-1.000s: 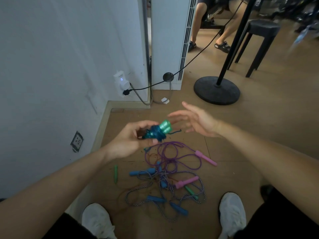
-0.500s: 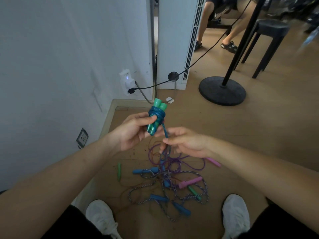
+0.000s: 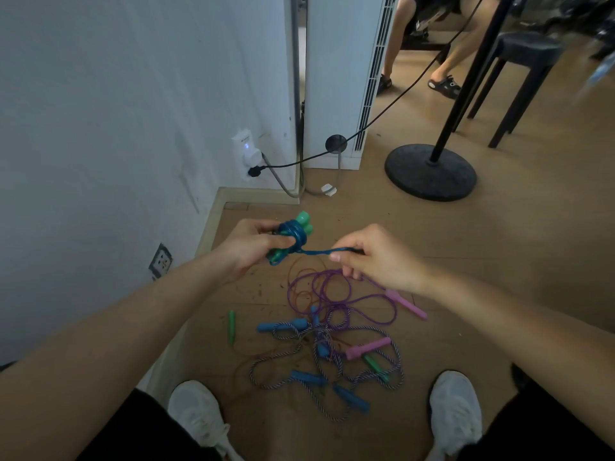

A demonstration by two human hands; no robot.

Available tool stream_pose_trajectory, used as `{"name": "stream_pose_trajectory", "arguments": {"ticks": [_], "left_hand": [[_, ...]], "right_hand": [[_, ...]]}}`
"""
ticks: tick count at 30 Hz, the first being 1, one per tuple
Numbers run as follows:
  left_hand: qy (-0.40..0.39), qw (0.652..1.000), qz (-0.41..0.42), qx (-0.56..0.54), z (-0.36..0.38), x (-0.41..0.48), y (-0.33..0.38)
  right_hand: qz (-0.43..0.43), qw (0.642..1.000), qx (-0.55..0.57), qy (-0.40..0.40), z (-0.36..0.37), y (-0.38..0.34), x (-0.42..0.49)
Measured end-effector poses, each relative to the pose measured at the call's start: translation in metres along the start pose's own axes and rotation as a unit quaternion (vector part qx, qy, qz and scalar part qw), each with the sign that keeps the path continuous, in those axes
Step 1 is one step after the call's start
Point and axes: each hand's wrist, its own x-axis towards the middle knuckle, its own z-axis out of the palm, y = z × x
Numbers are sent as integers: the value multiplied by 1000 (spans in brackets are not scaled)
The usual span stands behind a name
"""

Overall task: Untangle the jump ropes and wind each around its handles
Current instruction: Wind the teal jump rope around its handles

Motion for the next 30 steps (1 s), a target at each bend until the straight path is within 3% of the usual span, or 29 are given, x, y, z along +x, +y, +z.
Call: {"name": "stream_pose_trajectory", "arguments": {"ticks": [5,10,14,23,27,30], "left_hand": [[-7,975,101,196,15,-12,2],[-112,943,213,231,25,-24,4],[-172,943,243,150,34,-41,10],[-102,977,186,-17,42,-43,10],[-87,982,167,-30,38,-39,12],[-76,982,165,-45,32,-34,15]], "right_hand": [[-39,998,23,41,-13,-9,4],[-41,996,71,43,-14,-7,10],[-22,991,99,85,-2,0,15],[55,962,234,127,16,-6,9],[101,954,270,82,10,-12,8],[201,912,357,-16,-1,-8,9]]}}
